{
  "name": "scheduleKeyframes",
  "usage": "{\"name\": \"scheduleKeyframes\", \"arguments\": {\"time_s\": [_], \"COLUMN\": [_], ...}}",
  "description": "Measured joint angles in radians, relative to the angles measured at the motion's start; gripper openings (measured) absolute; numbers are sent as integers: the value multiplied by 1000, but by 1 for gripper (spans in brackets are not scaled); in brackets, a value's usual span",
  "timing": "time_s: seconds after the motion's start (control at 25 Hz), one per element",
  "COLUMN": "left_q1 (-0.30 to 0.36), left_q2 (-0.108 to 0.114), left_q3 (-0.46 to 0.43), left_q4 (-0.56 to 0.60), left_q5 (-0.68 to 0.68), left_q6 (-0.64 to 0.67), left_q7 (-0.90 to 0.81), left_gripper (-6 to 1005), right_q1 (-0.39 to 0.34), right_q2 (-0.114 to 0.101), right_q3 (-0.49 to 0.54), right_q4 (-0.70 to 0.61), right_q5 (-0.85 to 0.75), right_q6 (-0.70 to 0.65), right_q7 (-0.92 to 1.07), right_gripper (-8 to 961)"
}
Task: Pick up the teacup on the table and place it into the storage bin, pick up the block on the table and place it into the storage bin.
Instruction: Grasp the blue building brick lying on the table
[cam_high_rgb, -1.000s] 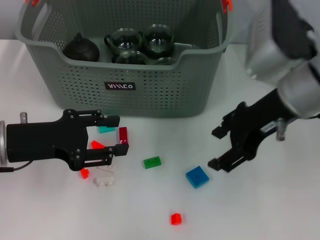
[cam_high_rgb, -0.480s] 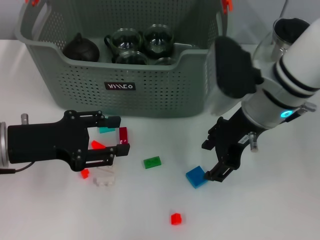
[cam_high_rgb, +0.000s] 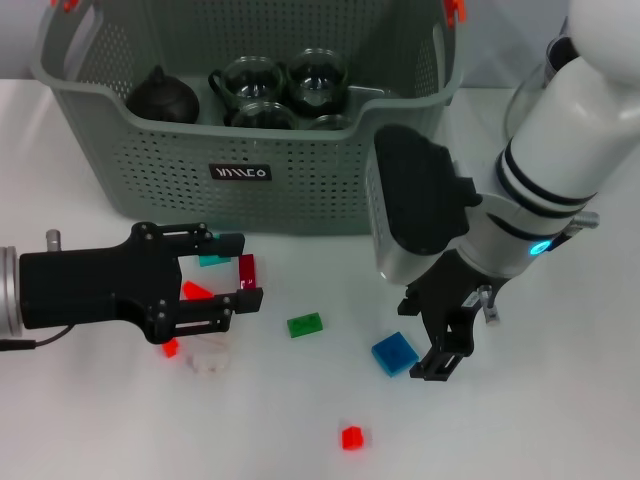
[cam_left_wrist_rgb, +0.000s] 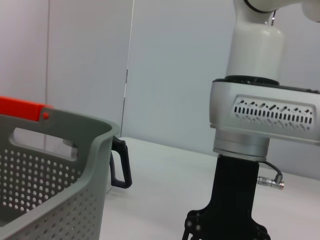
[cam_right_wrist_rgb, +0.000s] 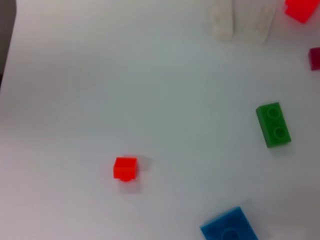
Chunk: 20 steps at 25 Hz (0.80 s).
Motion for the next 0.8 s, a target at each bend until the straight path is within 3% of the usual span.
{"name": "scheduleKeyframes", "arguments": {"time_s": [0.8], "left_q1": [-1], "left_q2": [4], "left_q3": [-26], "left_q4": [-31], "left_q5": [-15], "left_q6": [-14], "left_q7": [11], "left_gripper": [647], "right_q1": [33], "right_q2": [0], "right_q3": [-96], "right_q4": [27], "right_q5": [-4], "right_q6": [25], "right_q7": [-47], "right_gripper": [796]}}
